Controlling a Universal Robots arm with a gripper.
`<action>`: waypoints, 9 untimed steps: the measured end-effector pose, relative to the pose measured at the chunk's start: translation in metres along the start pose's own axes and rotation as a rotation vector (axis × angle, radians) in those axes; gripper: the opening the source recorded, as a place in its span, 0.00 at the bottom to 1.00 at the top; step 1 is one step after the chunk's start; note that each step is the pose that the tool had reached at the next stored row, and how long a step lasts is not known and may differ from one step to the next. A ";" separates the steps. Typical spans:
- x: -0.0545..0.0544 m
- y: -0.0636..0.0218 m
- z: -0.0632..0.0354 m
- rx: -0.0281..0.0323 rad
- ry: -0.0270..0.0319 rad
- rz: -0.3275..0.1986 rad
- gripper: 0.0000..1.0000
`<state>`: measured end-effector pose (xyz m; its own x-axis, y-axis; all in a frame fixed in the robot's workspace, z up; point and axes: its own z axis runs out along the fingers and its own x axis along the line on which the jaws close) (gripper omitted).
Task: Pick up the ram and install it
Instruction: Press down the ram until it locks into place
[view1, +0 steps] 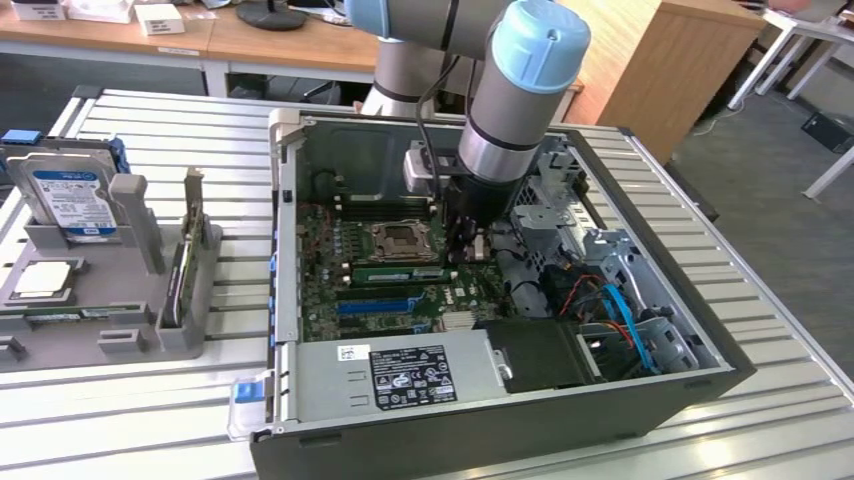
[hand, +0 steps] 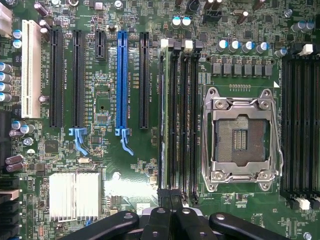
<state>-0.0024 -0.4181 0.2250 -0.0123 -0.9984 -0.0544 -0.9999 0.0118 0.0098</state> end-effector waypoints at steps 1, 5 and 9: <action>0.000 0.0000 0.0000 0.0000 0.0000 0.000 0.11; 0.000 0.0000 0.0004 0.0001 -0.0003 0.000 0.11; 0.000 0.0000 0.0010 -0.0001 0.0000 0.000 0.11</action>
<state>-0.0024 -0.4181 0.2240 -0.0123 -0.9984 -0.0544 -0.9999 0.0118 0.0099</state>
